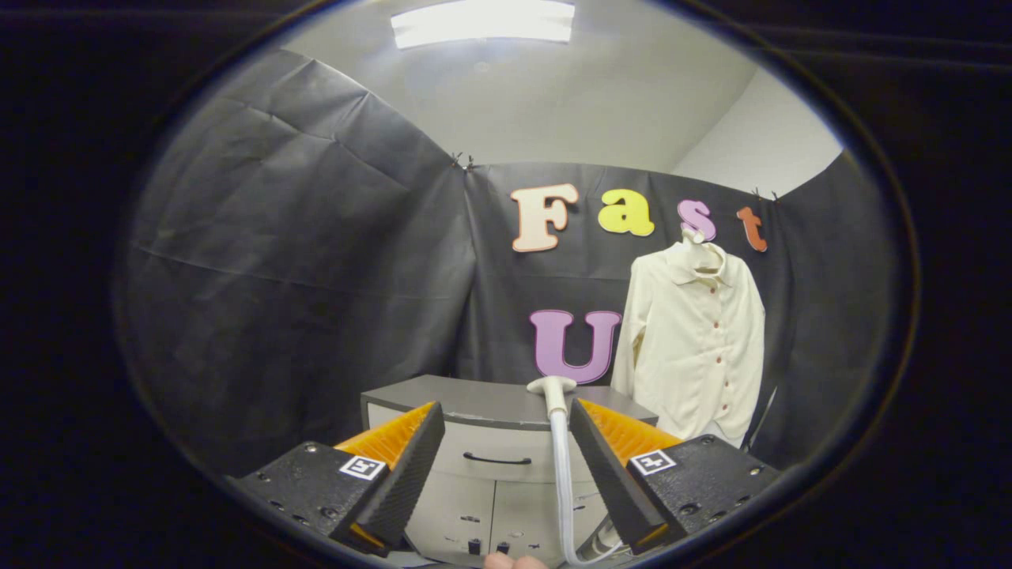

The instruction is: Iron the clothes twice with a garment steamer, once on the left side and once on the right side.

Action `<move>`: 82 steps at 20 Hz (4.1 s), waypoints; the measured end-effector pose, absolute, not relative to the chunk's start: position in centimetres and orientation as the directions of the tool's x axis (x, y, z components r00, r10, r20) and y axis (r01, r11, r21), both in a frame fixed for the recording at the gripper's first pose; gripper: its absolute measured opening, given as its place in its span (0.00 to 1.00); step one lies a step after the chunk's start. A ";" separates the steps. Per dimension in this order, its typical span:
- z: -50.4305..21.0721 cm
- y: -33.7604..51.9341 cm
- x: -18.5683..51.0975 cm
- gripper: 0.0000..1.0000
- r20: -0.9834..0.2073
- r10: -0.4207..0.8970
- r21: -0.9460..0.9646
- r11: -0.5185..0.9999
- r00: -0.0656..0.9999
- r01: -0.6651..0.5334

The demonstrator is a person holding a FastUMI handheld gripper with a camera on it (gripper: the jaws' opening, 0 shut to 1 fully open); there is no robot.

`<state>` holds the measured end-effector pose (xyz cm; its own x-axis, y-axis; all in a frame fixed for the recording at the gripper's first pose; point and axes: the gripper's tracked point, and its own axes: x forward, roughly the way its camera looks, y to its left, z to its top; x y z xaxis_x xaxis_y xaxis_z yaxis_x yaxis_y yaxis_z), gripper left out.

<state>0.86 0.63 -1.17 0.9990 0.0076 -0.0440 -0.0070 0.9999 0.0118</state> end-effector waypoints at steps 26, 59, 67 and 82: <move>-9.0 -7.0 18.6 0.97 -0.274 -0.054 0.016 0.998 0.960 0.061; -8.5 -9.4 24.7 0.31 -0.195 0.024 0.162 0.987 0.981 0.008; -2.0 -20.6 17.1 0.30 -0.041 -0.053 0.050 0.997 0.998 0.055; -5.8 -33.9 23.1 0.31 -0.018 -0.123 0.142 0.982 0.992 0.124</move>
<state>23.08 -33.87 -5.78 0.9923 -0.1227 -0.0178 0.1240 0.9821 0.1419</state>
